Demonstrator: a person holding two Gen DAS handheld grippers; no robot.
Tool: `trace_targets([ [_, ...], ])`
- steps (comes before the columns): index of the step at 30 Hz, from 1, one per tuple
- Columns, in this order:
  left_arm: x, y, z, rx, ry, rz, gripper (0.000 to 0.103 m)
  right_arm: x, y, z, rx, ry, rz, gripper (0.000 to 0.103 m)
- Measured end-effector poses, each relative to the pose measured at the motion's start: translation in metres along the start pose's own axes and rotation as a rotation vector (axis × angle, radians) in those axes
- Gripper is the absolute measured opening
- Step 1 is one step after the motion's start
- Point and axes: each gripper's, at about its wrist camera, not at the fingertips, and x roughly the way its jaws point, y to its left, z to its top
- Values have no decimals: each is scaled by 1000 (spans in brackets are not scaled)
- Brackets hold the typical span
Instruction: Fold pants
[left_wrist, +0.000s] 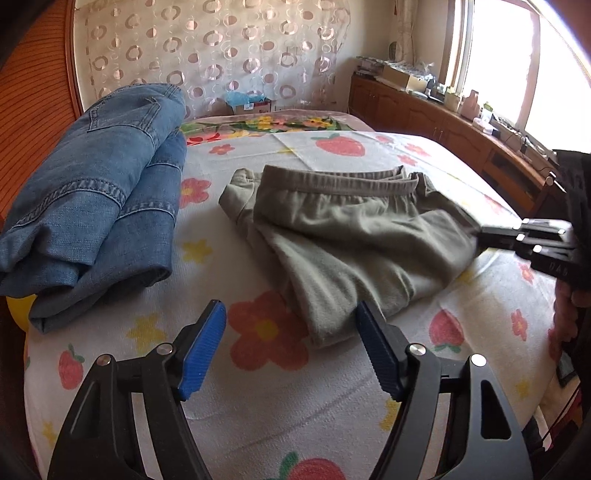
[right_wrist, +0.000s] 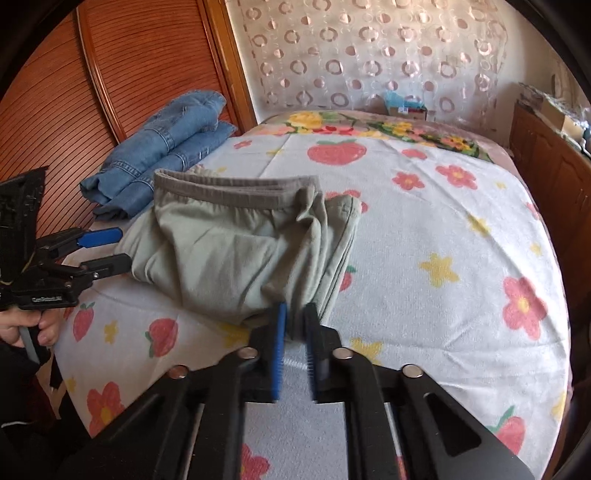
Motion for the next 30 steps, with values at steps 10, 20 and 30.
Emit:
trace_targets([
  [10, -1, -3, -4, 6, 3, -47, 54, 1, -6, -6, 33, 13, -13, 8],
  [20, -22, -7, -1, 1, -74, -91, 12, -12, -1, -3, 23, -14, 11, 7],
  [30, -39, -8, -26, 2, -43, -98, 12, -40, 4, -35, 4, 4, 9, 2],
])
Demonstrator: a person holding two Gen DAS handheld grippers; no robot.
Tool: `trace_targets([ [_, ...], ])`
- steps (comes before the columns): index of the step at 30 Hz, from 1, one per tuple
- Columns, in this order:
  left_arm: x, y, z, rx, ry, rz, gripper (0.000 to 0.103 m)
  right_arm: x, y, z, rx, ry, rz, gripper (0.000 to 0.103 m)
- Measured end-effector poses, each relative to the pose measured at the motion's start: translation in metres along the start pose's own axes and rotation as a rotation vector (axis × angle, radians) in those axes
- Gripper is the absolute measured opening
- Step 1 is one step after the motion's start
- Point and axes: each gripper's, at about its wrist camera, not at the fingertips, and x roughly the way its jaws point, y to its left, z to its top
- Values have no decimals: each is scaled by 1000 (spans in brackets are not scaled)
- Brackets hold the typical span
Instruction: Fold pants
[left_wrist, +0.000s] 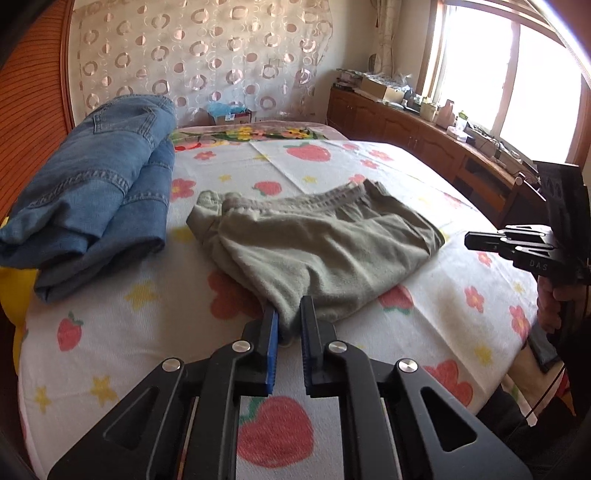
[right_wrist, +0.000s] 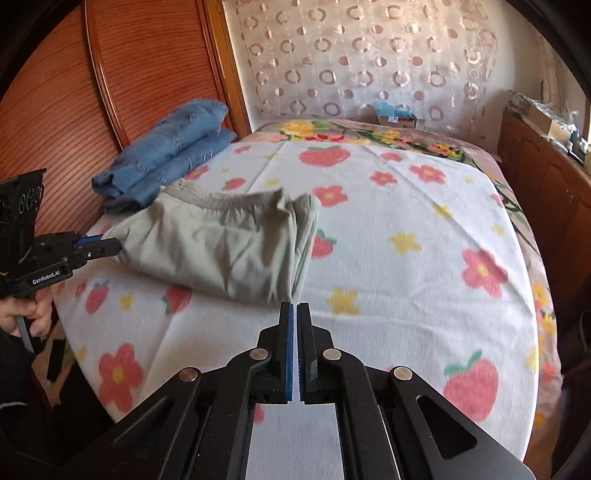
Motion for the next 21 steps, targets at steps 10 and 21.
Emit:
trace_targets([
  [10, 10, 2, -3, -5, 23, 3, 12, 29, 4, 20, 16, 20, 12, 26],
  [21, -9, -8, -7, 20, -15, -22, 11, 22, 2, 18, 20, 18, 64, 5],
])
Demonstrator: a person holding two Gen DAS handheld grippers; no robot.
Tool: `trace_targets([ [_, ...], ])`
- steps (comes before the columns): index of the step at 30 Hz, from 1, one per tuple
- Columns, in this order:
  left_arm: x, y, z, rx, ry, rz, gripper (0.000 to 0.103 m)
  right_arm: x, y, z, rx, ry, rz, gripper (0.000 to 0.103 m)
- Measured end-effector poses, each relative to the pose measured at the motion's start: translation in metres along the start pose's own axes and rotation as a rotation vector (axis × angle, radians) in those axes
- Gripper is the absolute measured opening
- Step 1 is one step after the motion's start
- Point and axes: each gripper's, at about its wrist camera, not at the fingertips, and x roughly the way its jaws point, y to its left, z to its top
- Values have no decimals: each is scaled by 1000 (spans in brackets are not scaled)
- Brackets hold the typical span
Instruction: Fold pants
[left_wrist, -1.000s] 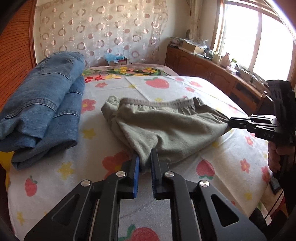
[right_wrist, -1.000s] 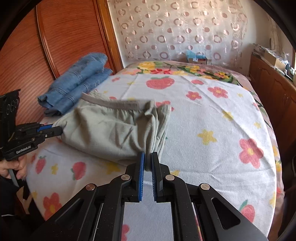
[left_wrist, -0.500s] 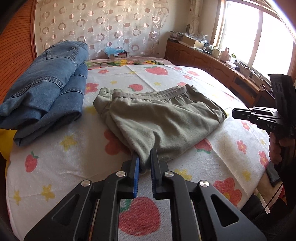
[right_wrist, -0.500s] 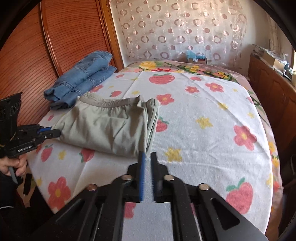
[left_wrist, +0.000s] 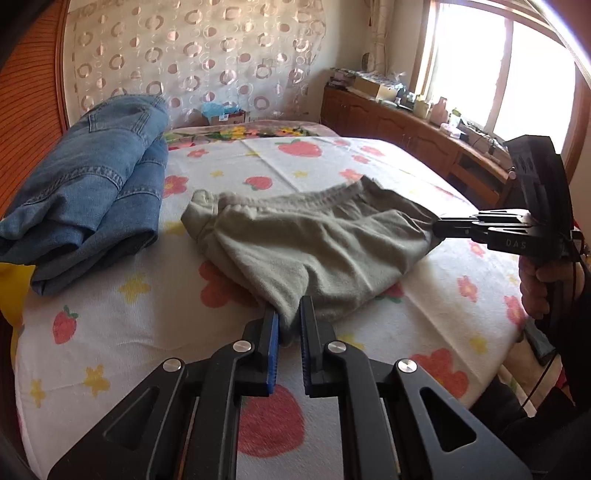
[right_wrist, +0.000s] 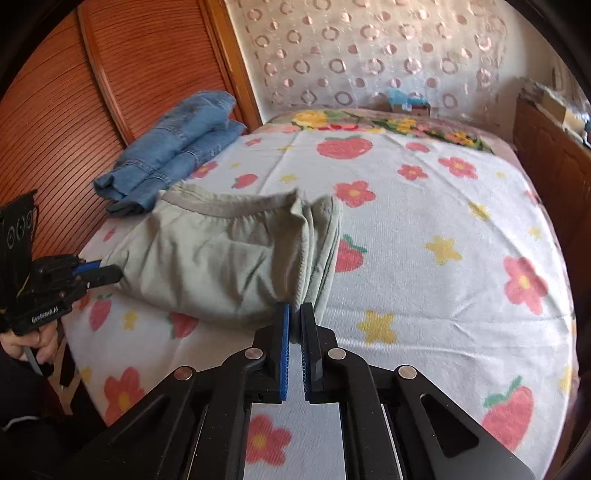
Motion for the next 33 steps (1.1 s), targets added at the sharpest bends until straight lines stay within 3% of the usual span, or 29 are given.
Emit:
trace_targets([
  [10, -14, -11, -24, 4, 26, -15, 11, -34, 9, -40, 17, 6, 27, 5],
  [19, -16, -12, -22, 2, 28, -1, 13, -43, 15, -34, -11, -17, -13, 8],
  [23, -19, -13, -19, 15, 23, 39, 23, -55, 19, -38, -20, -48, -31, 9],
  [25, -19, -11, -16, 9, 15, 49, 36, -56, 18, -38, -21, -55, -41, 14],
  [26, -19, -9, -15, 4, 12, 55, 49, -55, 17, -38, -23, -57, -43, 18],
  [28, -17, -5, -12, -3, 6, 71, 61, -53, 18, -36, -31, -61, -49, 25],
  [29, -15, -3, -10, -8, 7, 82, 77, -50, 19, -35, -37, -66, -52, 29],
  [30, -14, -1, -10, -12, 3, 88, 81, -48, 19, -33, -41, -68, -52, 30],
  [33, -7, 7, -4, -40, 1, 101, 81, -36, 19, -27, -45, -63, -58, 31],
])
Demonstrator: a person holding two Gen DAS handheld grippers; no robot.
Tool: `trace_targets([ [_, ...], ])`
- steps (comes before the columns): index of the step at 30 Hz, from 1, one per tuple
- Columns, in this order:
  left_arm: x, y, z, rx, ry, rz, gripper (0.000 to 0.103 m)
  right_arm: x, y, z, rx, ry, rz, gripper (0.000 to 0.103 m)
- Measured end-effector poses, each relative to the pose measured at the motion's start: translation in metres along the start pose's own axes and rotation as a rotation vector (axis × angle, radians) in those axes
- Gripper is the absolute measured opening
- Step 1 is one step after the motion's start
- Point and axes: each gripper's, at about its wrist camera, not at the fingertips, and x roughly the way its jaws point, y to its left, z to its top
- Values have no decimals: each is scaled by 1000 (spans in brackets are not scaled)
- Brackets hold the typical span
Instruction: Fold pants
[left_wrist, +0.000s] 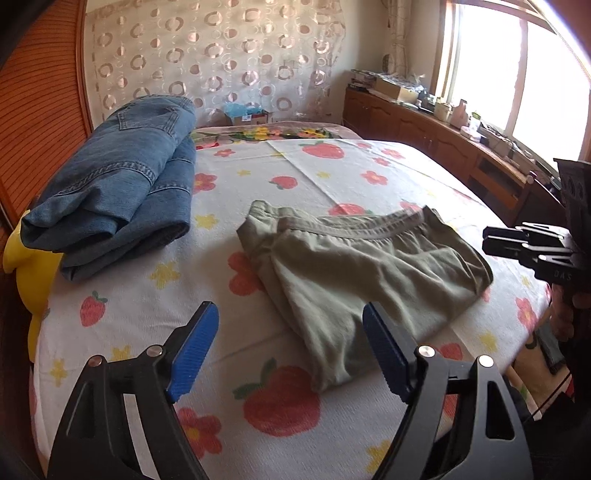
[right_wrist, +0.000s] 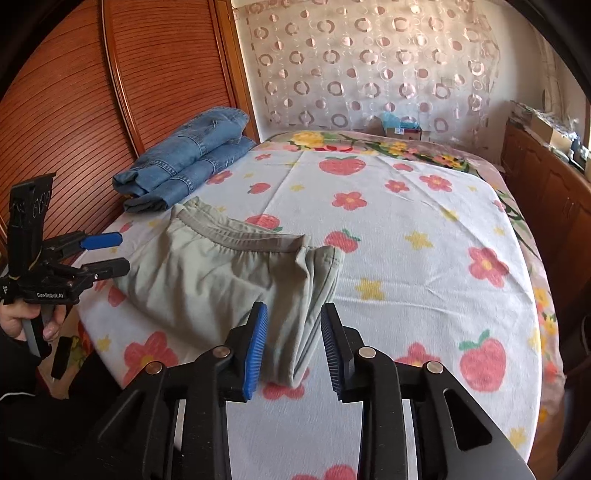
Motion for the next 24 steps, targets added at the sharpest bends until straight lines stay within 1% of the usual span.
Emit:
trace_targets([
  [5, 12, 2, 10, -2, 8, 10, 81, 21, -2, 13, 7, -3, 7, 31],
  [7, 16, 2, 16, 4, 6, 1, 81, 31, -3, 19, 8, 1, 17, 31],
  [10, 22, 2, 28, -2, -9, -33, 81, 44, -4, 28, 8, 18, 4, 31],
  [14, 31, 1, 42, 4, -18, -15, 81, 62, -3, 39, -9, 43, 6, 31],
  [17, 40, 1, 45, 9, -3, -2, 80, 78, -8, 45, -6, 77, -3, 30],
  [18, 42, 1, 45, 9, 3, 2, 80, 81, -9, 46, -4, 86, -4, 27],
  [19, 44, 2, 45, 9, 9, 6, 80, 85, -10, 46, -4, 89, 1, 19],
  [20, 45, 3, 44, 6, 14, 11, 80, 85, -9, 46, -5, 82, 5, 9],
  [24, 46, 7, 41, -6, 15, 18, 80, 77, -11, 51, 5, 6, 7, 7],
])
